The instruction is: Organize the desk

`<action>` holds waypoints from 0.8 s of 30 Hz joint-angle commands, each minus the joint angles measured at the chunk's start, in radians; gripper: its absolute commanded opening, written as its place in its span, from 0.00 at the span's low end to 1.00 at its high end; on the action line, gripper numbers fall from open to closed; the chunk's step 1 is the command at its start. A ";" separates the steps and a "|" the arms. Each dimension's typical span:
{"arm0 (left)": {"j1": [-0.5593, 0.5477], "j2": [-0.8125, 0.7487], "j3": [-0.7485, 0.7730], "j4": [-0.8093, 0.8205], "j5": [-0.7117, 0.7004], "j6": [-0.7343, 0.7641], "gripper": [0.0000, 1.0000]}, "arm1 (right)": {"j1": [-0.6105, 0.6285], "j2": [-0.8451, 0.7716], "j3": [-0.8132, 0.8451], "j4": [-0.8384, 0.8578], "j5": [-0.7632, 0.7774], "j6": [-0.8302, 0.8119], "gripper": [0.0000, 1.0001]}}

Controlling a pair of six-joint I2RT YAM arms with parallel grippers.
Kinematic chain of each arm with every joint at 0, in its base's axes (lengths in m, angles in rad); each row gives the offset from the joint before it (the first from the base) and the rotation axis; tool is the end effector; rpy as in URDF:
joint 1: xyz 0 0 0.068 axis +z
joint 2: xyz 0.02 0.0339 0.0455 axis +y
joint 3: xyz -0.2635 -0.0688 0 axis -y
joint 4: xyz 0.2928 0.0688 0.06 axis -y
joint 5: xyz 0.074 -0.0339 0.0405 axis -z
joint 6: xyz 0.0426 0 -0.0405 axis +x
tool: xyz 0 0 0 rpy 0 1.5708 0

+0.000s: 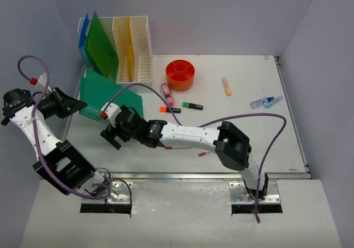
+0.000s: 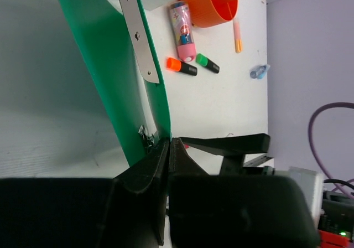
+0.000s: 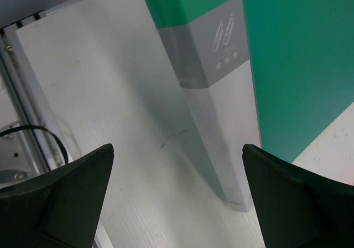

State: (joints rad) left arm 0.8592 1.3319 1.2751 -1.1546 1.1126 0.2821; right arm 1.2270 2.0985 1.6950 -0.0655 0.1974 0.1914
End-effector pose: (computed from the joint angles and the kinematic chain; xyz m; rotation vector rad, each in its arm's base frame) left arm 0.2157 0.1917 0.3259 -0.3712 2.0861 -0.8952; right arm 0.1928 0.5139 0.2290 -0.9269 1.8848 0.6812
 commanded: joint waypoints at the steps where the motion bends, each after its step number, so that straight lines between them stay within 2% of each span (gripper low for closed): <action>1: -0.012 -0.022 -0.009 0.005 0.106 -0.071 0.00 | 0.011 0.063 0.061 0.095 0.172 0.025 0.99; 3: -0.012 -0.016 -0.014 -0.018 0.117 -0.064 0.00 | 0.007 0.071 0.019 0.147 0.207 -0.004 0.99; 5: -0.012 -0.006 -0.021 -0.056 0.132 -0.052 0.00 | 0.002 0.052 -0.102 0.297 0.206 -0.038 0.99; 6: -0.012 -0.001 -0.022 -0.059 0.136 -0.051 0.00 | 0.002 0.051 -0.112 0.359 0.207 -0.063 0.99; 8: -0.014 0.013 -0.019 -0.103 0.142 -0.013 0.00 | 0.002 0.047 -0.202 0.483 0.232 -0.152 0.99; 11: -0.014 0.032 -0.022 -0.163 0.134 0.034 0.00 | -0.005 0.048 -0.279 0.565 0.286 -0.278 0.95; 15: -0.012 0.027 -0.034 -0.162 0.118 0.030 0.00 | -0.014 0.003 -0.455 0.809 0.286 -0.441 0.76; 17: -0.012 0.030 -0.039 -0.162 0.120 0.026 0.00 | -0.014 -0.018 -0.519 0.873 0.278 -0.491 0.68; 18: -0.011 0.034 -0.042 -0.163 0.122 0.022 0.00 | -0.014 -0.025 -0.556 0.918 0.270 -0.517 0.60; 19: -0.012 0.040 -0.042 -0.163 0.122 0.019 0.00 | -0.015 -0.033 -0.587 0.953 0.258 -0.548 0.47; 21: -0.012 0.055 -0.034 -0.162 0.114 0.019 0.00 | -0.014 -0.048 -0.630 1.020 0.238 -0.605 0.14; 22: -0.012 0.062 -0.032 -0.163 0.112 0.025 0.00 | -0.015 -0.054 -0.652 1.035 0.231 -0.622 0.05; 23: -0.012 0.069 -0.030 -0.163 0.114 0.033 0.00 | -0.014 -0.060 -0.659 1.051 0.223 -0.644 0.01; 24: -0.012 0.074 -0.030 -0.163 0.116 0.037 0.09 | -0.014 -0.065 -0.664 1.059 0.221 -0.668 0.00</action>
State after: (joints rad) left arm 0.8527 1.3862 1.2282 -1.3210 1.1796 0.2994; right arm 1.2134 2.1219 1.0574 0.7634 0.4426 -0.3372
